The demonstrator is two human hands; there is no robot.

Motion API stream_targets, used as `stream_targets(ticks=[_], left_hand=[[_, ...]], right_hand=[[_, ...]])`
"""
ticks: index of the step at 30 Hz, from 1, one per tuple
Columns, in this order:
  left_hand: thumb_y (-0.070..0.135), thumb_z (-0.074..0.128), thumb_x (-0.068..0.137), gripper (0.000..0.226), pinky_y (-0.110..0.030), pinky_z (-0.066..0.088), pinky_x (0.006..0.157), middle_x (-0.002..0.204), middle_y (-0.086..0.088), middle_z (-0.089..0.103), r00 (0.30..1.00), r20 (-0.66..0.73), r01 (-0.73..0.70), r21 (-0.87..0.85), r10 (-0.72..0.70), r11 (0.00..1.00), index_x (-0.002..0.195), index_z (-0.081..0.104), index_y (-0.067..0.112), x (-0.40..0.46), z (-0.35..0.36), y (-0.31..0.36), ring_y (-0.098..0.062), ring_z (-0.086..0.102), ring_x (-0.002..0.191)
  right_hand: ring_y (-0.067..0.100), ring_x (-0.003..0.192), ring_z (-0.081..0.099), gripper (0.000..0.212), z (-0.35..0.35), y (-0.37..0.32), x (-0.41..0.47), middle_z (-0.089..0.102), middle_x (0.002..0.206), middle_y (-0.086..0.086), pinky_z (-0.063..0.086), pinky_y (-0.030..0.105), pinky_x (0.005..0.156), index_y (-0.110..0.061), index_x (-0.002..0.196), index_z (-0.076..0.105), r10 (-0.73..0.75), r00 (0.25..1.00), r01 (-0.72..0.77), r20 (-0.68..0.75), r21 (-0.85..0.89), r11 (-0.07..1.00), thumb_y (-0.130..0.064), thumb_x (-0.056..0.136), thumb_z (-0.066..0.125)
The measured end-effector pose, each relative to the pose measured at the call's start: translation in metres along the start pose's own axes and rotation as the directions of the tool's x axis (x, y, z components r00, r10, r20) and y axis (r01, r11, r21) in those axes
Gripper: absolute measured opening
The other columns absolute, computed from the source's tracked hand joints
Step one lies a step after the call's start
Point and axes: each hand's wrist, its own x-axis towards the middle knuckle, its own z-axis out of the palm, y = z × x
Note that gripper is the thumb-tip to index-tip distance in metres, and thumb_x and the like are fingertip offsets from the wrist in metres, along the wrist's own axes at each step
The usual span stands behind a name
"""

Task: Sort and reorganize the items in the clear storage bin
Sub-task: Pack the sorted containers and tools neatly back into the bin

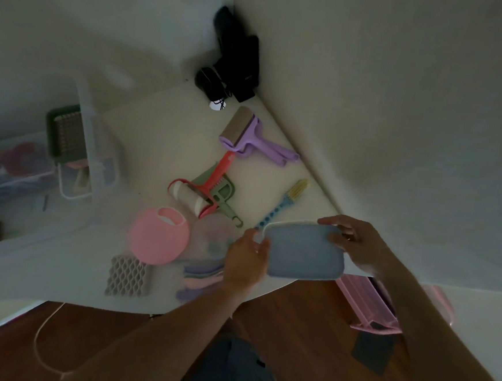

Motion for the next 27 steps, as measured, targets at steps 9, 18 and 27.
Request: stream_targets(ticks=[9, 18, 27], left_hand=[[0.032, 0.052, 0.098, 0.03, -0.041, 0.055, 0.078, 0.094, -0.014, 0.074, 0.99, -0.069, -0.118, 0.107, 0.126, 0.987, 0.105, 0.067, 0.007, -0.005, 0.008, 0.007, -0.031, 0.07, 0.086], [0.03, 0.059, 0.093, 0.022, -0.033, 0.056, 0.071, 0.087, -0.005, 0.075, 0.989, -0.034, -0.143, 0.081, 0.146, 0.986, 0.093, 0.073, 0.013, -0.009, 0.016, -0.009, -0.02, 0.071, 0.076], [0.017, 0.061, 0.096, 0.055, -0.033, 0.052, 0.099, 0.134, -0.01, 0.056, 0.962, -0.081, -0.25, 0.133, 0.262, 0.959, 0.147, 0.042, 0.012, -0.021, 0.025, -0.009, -0.02, 0.057, 0.119]], right_hand=[[0.019, 0.09, 0.062, 0.025, 0.067, 0.026, -0.001, 0.066, 0.109, 0.004, 0.054, 0.039, 0.081, -0.018, 0.111, 0.072, -0.09, 0.746, -0.098, -0.66, -0.243, 0.965, -0.023, 0.086, 0.072], [0.017, 0.094, 0.069, 0.026, 0.062, 0.026, 0.004, 0.074, 0.107, 0.002, 0.052, 0.032, 0.092, -0.02, 0.116, 0.072, 0.062, 0.78, -0.134, -0.623, -0.069, 0.989, -0.022, 0.091, 0.062], [0.028, 0.105, 0.062, 0.027, 0.069, 0.03, 0.003, 0.066, 0.116, 0.009, 0.049, 0.039, 0.092, -0.014, 0.122, 0.061, -0.047, 0.813, -0.126, -0.581, -0.255, 0.959, -0.015, 0.098, 0.05]])
